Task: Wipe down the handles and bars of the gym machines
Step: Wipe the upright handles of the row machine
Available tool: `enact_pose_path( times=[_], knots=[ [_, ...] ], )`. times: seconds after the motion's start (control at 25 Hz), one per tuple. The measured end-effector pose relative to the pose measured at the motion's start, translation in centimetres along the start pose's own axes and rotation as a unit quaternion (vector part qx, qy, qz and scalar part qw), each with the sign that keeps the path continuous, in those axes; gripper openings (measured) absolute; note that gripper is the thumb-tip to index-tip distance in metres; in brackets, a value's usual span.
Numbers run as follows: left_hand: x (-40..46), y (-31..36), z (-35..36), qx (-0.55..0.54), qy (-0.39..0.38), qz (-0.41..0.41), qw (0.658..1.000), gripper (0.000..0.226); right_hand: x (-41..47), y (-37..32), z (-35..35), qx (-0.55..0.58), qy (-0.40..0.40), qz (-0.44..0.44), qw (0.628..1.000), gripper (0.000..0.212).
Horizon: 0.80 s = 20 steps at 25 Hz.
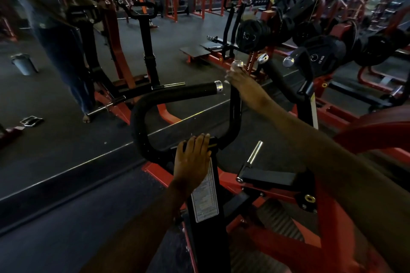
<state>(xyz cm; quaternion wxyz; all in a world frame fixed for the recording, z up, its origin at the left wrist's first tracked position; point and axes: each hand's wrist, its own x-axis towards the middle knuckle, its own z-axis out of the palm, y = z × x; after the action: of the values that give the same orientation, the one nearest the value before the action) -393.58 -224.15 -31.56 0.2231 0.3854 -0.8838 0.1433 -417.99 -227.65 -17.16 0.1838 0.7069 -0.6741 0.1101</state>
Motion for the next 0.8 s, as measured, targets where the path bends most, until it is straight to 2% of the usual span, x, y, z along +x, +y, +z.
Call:
enact_pose_path(
  times=[0.12, 0.16, 0.24, 0.28, 0.36, 0.44, 0.52, 0.6, 0.72, 0.8],
  knots=[
    [0.0, -0.1, 0.0, 0.007, -0.005, 0.002, 1.0, 0.053, -3.4, -1.6, 2.8, -0.07, 0.012, -0.083, 0.994, 0.049],
    [0.0, -0.2, 0.0, 0.007, -0.006, 0.001, 1.0, 0.053, -4.7, -2.4, 3.5, -0.103, -0.006, -0.128, 0.986, 0.038],
    [-0.1, -0.1, -0.1, 0.006, -0.008, 0.001, 1.0, 0.053, -5.9, -3.4, 3.3, -0.128, -0.046, -0.206, 0.969, 0.033],
    [-0.1, 0.0, -0.1, 0.005, -0.009, 0.001, 1.0, 0.053, -5.6, -3.5, 2.5, -0.124, -0.062, -0.209, 0.968, 0.03],
    [0.0, 0.0, 0.0, 0.005, -0.007, 0.002, 1.0, 0.053, -3.8, -2.2, 1.1, -0.077, -0.038, -0.171, 0.982, 0.018],
    [0.0, 0.0, 0.0, 0.004, -0.008, -0.002, 1.0, 0.053, -2.7, -1.1, 0.3, -0.056, -0.027, -0.092, 0.994, 0.039],
    [-0.2, 0.1, 0.0, -0.003, -0.013, -0.003, 1.0, 0.053, -2.9, -0.4, 0.4, -0.083, -0.019, -0.11, 0.99, 0.054],
    [-0.2, 0.0, -0.1, 0.002, -0.018, -0.003, 1.0, 0.054, -3.7, -0.5, 0.2, -0.088, -0.033, -0.131, 0.987, 0.057],
    [-0.1, 0.0, -0.2, -0.004, -0.024, -0.004, 1.0, 0.054, -5.5, -1.8, 0.0, -0.034, 0.021, -0.122, 0.992, 0.044],
    [-0.1, 0.1, -0.2, -0.016, -0.028, -0.006, 0.999, 0.053, -7.5, -3.5, 1.0, -0.099, -0.046, -0.207, 0.972, 0.029]
  ],
)
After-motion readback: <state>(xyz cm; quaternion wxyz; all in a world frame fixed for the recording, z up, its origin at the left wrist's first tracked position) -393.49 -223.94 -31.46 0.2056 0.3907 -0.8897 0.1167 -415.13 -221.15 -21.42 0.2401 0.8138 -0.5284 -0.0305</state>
